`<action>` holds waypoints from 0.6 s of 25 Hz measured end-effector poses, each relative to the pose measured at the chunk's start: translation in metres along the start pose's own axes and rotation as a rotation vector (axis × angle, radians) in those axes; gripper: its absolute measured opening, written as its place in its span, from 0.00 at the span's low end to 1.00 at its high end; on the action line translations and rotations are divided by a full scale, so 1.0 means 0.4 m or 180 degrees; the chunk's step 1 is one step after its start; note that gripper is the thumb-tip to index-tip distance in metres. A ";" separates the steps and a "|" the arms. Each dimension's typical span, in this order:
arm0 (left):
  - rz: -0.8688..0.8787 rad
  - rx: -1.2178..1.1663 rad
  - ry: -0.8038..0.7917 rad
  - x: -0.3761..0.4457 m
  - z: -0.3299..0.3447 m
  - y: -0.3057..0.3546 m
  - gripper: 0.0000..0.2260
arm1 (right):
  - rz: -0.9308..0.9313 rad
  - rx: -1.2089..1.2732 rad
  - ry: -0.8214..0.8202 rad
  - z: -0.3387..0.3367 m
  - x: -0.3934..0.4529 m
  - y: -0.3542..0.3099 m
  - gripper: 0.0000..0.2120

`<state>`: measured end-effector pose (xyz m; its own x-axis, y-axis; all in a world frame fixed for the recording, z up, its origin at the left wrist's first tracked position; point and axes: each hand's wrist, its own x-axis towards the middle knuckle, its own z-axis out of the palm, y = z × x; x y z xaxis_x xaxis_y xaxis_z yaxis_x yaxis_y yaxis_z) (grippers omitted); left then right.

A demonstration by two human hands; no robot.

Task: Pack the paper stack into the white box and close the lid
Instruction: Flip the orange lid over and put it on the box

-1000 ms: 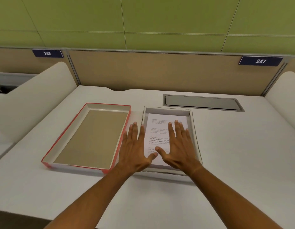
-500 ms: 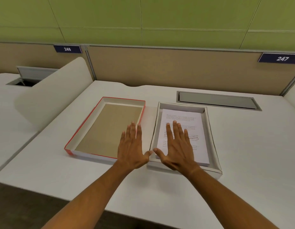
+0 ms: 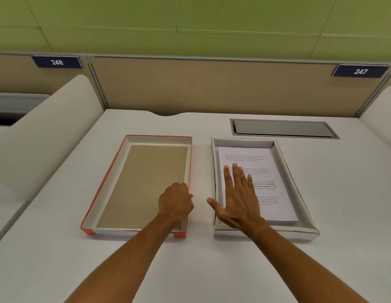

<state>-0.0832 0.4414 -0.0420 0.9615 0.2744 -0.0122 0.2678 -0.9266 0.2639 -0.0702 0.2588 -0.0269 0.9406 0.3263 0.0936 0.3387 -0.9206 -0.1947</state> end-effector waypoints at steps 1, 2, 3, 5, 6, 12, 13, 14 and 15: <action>-0.0069 -0.0148 -0.0038 0.007 0.003 -0.001 0.10 | 0.0030 -0.0004 -0.0001 0.003 0.004 -0.003 0.51; -0.0102 -0.0241 -0.0067 0.012 0.007 0.001 0.08 | 0.0052 -0.0009 0.0005 0.006 0.008 -0.004 0.51; -0.0114 -0.0296 -0.0099 0.017 0.010 0.004 0.08 | 0.0071 -0.0016 0.0004 0.009 0.012 -0.006 0.51; -0.0154 -0.0420 -0.0156 0.024 0.007 0.013 0.06 | 0.0081 -0.0025 0.0018 0.012 0.021 -0.010 0.51; -0.0180 -0.0477 -0.0199 0.030 0.001 0.016 0.05 | 0.0077 -0.0013 0.0040 0.013 0.025 -0.012 0.51; -0.0111 -0.1344 0.0335 0.067 -0.168 0.018 0.06 | 0.0125 0.0568 0.0188 -0.003 0.077 -0.039 0.44; -0.0076 -0.1585 0.0504 0.073 -0.218 0.017 0.06 | 0.0176 0.0817 0.0216 -0.010 0.086 -0.049 0.42; -0.0051 -0.1817 0.0674 0.079 -0.267 0.014 0.06 | 0.0253 0.1126 0.0238 -0.016 0.094 -0.059 0.40; -0.0050 -0.2060 0.0837 0.084 -0.315 0.009 0.06 | 0.0359 0.1488 0.0252 -0.024 0.103 -0.071 0.37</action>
<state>-0.0576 0.4799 0.0802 0.8893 0.4153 0.1916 0.1127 -0.6050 0.7882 -0.0414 0.2963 -0.0082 0.9736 0.1960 0.1171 0.2257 -0.7482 -0.6239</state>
